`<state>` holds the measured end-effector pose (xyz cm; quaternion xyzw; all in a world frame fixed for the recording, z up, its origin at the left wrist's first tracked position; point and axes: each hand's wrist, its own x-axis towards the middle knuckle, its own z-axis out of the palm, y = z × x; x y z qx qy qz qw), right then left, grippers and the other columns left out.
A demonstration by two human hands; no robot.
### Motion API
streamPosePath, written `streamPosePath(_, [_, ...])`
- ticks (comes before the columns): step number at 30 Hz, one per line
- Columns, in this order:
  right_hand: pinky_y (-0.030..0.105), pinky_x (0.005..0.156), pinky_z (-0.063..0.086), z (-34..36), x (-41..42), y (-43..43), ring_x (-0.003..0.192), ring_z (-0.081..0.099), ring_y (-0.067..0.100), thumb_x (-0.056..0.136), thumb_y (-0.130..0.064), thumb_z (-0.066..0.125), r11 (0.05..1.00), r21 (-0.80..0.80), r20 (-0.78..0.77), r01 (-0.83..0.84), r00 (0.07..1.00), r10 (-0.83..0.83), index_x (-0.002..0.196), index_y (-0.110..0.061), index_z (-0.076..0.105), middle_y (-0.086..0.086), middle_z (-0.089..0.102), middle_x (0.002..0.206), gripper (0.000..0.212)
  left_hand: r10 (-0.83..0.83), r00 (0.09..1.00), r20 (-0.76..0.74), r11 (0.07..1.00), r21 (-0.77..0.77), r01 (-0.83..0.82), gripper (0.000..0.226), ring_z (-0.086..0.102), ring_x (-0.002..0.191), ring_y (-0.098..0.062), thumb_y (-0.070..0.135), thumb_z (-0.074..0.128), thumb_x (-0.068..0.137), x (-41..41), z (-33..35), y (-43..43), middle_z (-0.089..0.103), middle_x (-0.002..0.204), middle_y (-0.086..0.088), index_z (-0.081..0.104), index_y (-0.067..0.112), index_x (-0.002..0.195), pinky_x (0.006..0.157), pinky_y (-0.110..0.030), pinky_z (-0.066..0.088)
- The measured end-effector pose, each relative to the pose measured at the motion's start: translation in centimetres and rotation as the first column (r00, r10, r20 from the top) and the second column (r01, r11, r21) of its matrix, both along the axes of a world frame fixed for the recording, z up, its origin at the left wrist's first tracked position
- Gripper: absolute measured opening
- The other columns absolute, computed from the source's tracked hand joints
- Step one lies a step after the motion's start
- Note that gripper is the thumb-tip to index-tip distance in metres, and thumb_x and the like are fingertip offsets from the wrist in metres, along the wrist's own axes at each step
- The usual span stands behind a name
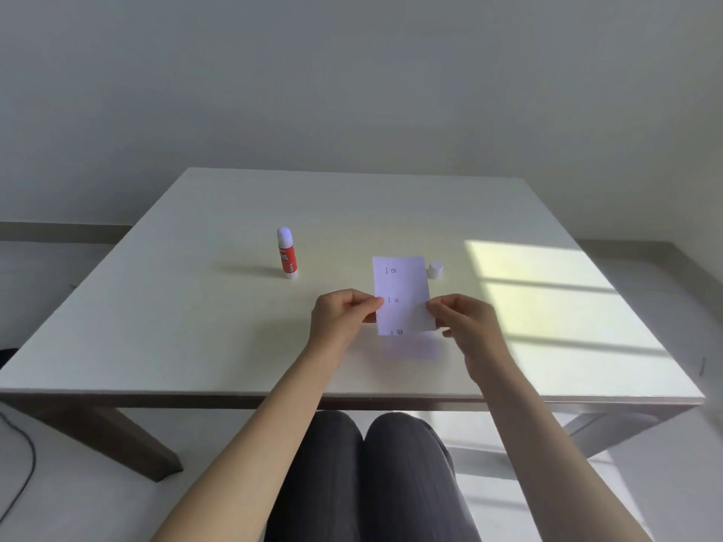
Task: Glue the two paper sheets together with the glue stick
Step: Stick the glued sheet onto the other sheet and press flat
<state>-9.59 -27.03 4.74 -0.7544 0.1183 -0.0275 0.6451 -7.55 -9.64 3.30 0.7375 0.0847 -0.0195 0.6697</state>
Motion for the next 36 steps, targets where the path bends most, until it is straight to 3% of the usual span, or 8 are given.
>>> streamPosePath(4, [0.024, 0.052, 0.034, -1.3, 0.2, -0.7, 0.056, 0.047, 0.014, 0.077, -0.012, 0.070, 0.980, -0.198, -0.065, 0.035, 0.997, -0.049, 0.058, -0.014, 0.062, -0.003, 0.057, 0.059, 0.021, -0.016, 1.000, 0.008, 0.951, 0.308, 0.012, 0.014, 0.065, 0.078, -0.014, 0.027, 0.072, 0.075, 0.2, -0.9, -0.3, 0.070, 0.069, 0.008, 0.068, 0.023, 0.062, 0.072, -0.026, 0.046])
streamPosePath(9, [0.042, 0.083, 0.047, -2.3, 0.2, -0.4, 0.074, 0.058, 0.023, 0.075, -0.017, 0.069, 0.903, -0.430, -0.097, 0.016, 0.993, -0.064, 0.054, -0.019, 0.058, -0.007, 0.059, 0.060, 0.023, -0.030, 0.999, -0.030, 0.839, 0.543, 0.041, 0.019, 0.062, 0.077, -0.018, 0.037, 0.071, 0.072, 0.2, -1.7, -0.4, 0.062, 0.063, 0.017, 0.065, 0.024, 0.060, 0.078, -0.030, 0.046])
streamPosePath(16, [0.041, 0.079, 0.049, -2.5, 0.3, -0.5, 0.080, 0.063, 0.030, 0.076, -0.012, 0.066, 0.871, -0.492, -0.082, 0.000, 0.996, -0.046, 0.070, -0.002, 0.069, 0.001, 0.063, 0.066, 0.012, -0.051, 0.999, -0.020, 0.805, 0.591, 0.053, 0.021, 0.057, 0.071, -0.017, 0.037, 0.072, 0.072, 0.6, -2.4, -0.7, 0.055, 0.055, 0.019, 0.066, 0.021, 0.060, 0.071, -0.028, 0.042])
streamPosePath(22, [0.037, 0.074, 0.048, -2.8, 0.5, -0.6, 0.074, 0.060, 0.027, 0.075, -0.009, 0.063, 0.848, -0.529, -0.054, 0.011, 0.997, -0.047, 0.072, 0.002, 0.069, 0.005, 0.065, 0.068, 0.012, -0.062, 0.998, -0.001, 0.793, 0.607, 0.050, 0.020, 0.058, 0.074, -0.019, 0.037, 0.072, 0.072, 1.0, -2.7, -0.9, 0.055, 0.056, 0.019, 0.071, 0.018, 0.067, 0.073, -0.029, 0.043])
streamPosePath(28, [0.037, 0.076, 0.049, -3.2, 0.6, -0.5, 0.080, 0.061, 0.030, 0.075, -0.009, 0.063, 0.827, -0.562, -0.047, 0.006, 0.998, -0.040, 0.073, 0.001, 0.069, 0.012, 0.071, 0.080, 0.012, -0.075, 0.997, 0.011, 0.762, 0.646, 0.050, 0.020, 0.056, 0.074, -0.018, 0.036, 0.072, 0.073, 0.8, -2.6, -1.1, 0.056, 0.057, 0.018, 0.070, 0.017, 0.067, 0.074, -0.029, 0.040])
streamPosePath(32, [0.042, 0.081, 0.048, -3.5, 0.4, -0.4, 0.085, 0.058, 0.031, 0.076, -0.008, 0.063, 0.815, -0.579, -0.032, 0.014, 0.999, -0.039, 0.073, 0.001, 0.067, 0.014, 0.065, 0.084, 0.011, -0.083, 0.996, 0.026, 0.746, 0.664, 0.044, 0.018, 0.062, 0.082, -0.023, 0.034, 0.072, 0.075, 0.6, -2.5, -1.3, 0.071, 0.075, 0.007, 0.069, 0.019, 0.066, 0.082, -0.035, 0.045])
streamPosePath(36, [0.045, 0.083, 0.047, -3.7, 0.3, -0.3, 0.086, 0.057, 0.032, 0.076, -0.007, 0.061, 0.803, -0.596, -0.018, 0.015, 0.999, -0.032, 0.070, -0.002, 0.064, 0.005, 0.053, 0.078, 0.008, -0.078, 0.996, 0.052, 0.726, 0.687, 0.022, 0.017, 0.064, 0.086, -0.025, 0.033, 0.072, 0.075, 0.5, -2.6, -1.5, 0.074, 0.082, 0.005, 0.070, 0.018, 0.069, 0.084, -0.036, 0.046])
